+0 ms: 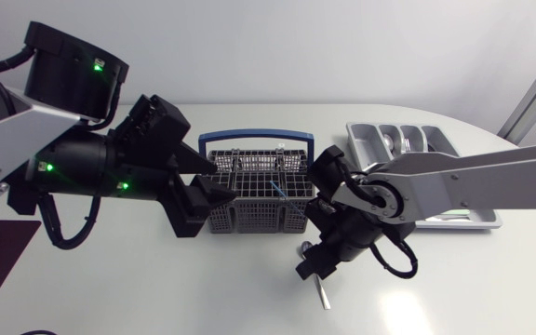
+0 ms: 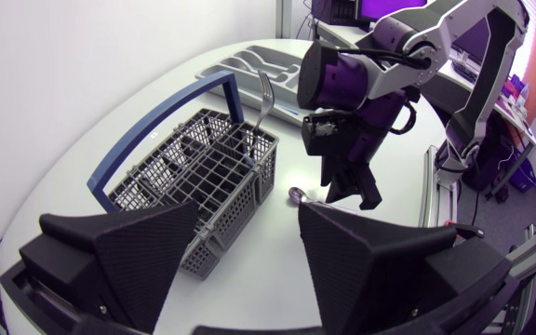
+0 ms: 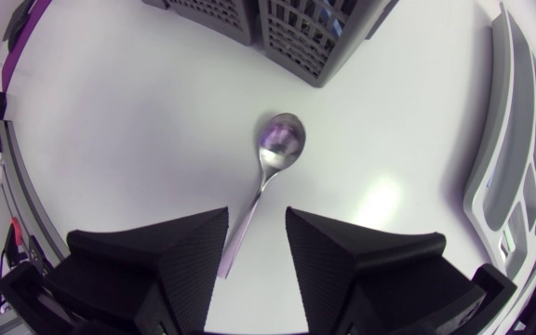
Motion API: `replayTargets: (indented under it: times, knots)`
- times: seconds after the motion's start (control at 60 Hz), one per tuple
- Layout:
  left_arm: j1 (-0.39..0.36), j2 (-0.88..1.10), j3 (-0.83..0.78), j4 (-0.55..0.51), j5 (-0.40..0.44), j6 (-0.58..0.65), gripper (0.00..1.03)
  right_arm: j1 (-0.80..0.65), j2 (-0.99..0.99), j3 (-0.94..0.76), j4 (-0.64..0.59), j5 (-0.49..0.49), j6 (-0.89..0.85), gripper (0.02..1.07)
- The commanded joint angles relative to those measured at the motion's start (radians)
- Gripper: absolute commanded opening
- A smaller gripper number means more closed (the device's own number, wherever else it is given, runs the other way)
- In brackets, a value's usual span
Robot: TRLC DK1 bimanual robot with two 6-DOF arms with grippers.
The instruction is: Unload the cutlery basket into the drawer organizer.
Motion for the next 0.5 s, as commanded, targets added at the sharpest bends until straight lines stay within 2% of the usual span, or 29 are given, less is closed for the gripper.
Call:
replayTargets:
  times: [0.0,0.283,0.483]
  knots:
    - [0.008,-0.011,-0.026,0.009,-0.002,0.023,0.92,0.010,0.035,0.027,-0.013,-0.008,0.033,0.50]
    - [0.021,-0.021,-0.028,0.006,-0.004,0.028,0.92,0.012,0.099,0.044,0.006,0.016,0.046,0.47]
    - [0.021,-0.021,-0.026,0.006,-0.004,0.026,0.92,0.003,0.115,0.039,0.013,0.028,0.053,0.39]
